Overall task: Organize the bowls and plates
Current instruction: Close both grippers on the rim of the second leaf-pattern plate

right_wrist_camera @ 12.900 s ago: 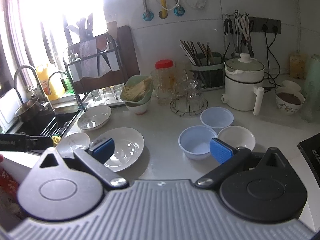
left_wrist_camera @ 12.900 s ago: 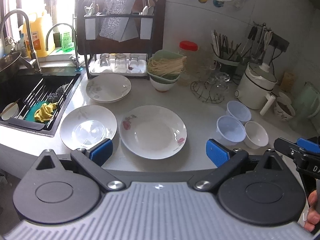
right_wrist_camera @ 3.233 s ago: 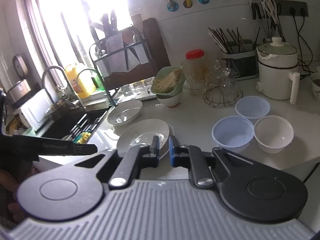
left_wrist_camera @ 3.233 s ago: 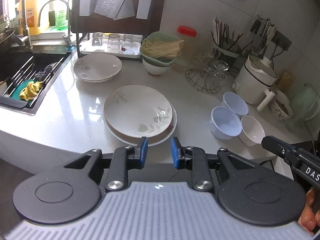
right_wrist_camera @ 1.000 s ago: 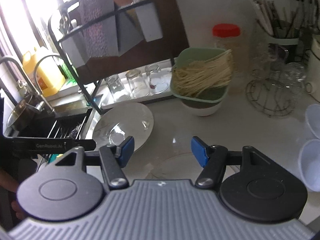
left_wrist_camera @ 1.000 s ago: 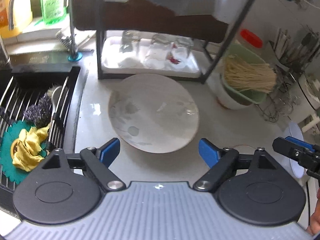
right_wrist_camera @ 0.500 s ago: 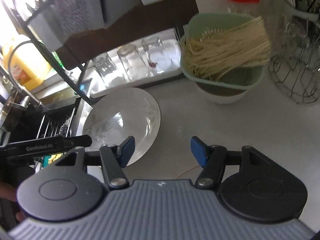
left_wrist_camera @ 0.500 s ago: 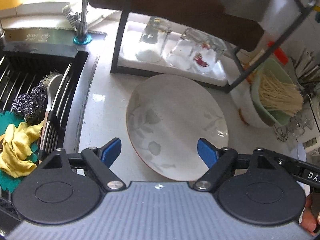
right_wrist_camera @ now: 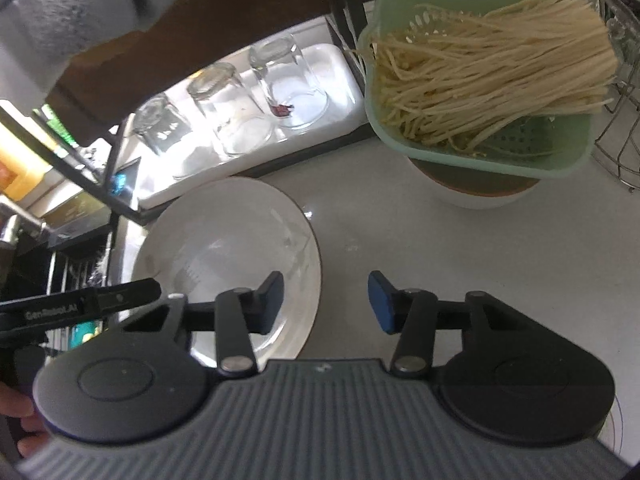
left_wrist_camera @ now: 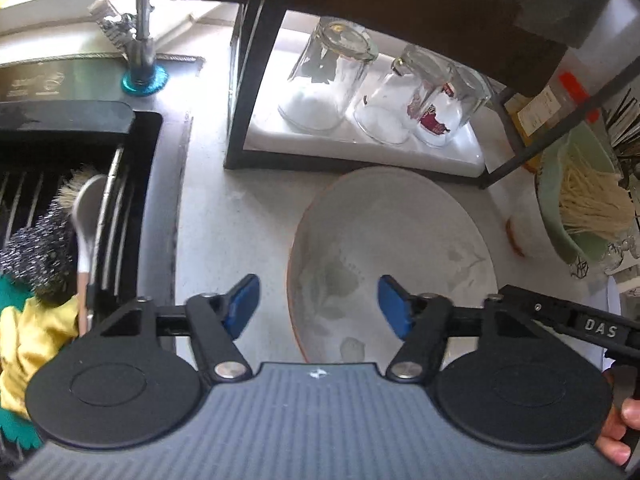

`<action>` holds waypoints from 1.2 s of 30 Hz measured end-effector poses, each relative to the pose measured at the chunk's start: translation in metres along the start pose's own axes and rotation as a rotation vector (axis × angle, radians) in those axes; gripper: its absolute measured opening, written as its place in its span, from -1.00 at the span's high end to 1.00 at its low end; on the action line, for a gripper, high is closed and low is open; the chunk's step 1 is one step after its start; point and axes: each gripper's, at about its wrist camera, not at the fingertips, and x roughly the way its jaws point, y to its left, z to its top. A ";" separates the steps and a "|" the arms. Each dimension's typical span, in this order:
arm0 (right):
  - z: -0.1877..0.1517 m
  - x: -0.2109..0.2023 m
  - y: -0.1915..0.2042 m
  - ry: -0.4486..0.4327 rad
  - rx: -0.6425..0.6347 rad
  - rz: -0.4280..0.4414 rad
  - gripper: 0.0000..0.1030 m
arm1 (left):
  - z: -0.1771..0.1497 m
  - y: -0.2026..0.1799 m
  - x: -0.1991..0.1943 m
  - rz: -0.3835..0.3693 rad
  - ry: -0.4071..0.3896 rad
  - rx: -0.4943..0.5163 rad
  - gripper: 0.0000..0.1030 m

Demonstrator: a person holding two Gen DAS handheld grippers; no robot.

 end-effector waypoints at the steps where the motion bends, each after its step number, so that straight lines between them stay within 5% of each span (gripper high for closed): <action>1: 0.001 0.002 0.000 0.003 0.007 -0.024 0.28 | 0.003 0.001 0.003 -0.008 0.004 0.000 -0.20; 9: 0.005 0.015 0.004 0.022 0.011 -0.053 0.55 | 0.009 0.006 0.022 -0.038 0.017 0.050 0.42; 18: 0.009 0.025 0.007 0.033 0.021 -0.039 0.62 | 0.015 0.001 0.030 -0.023 -0.001 0.117 0.46; 36: 0.005 0.017 0.004 0.110 0.052 0.005 0.70 | 0.003 0.001 0.022 -0.065 0.017 0.082 0.46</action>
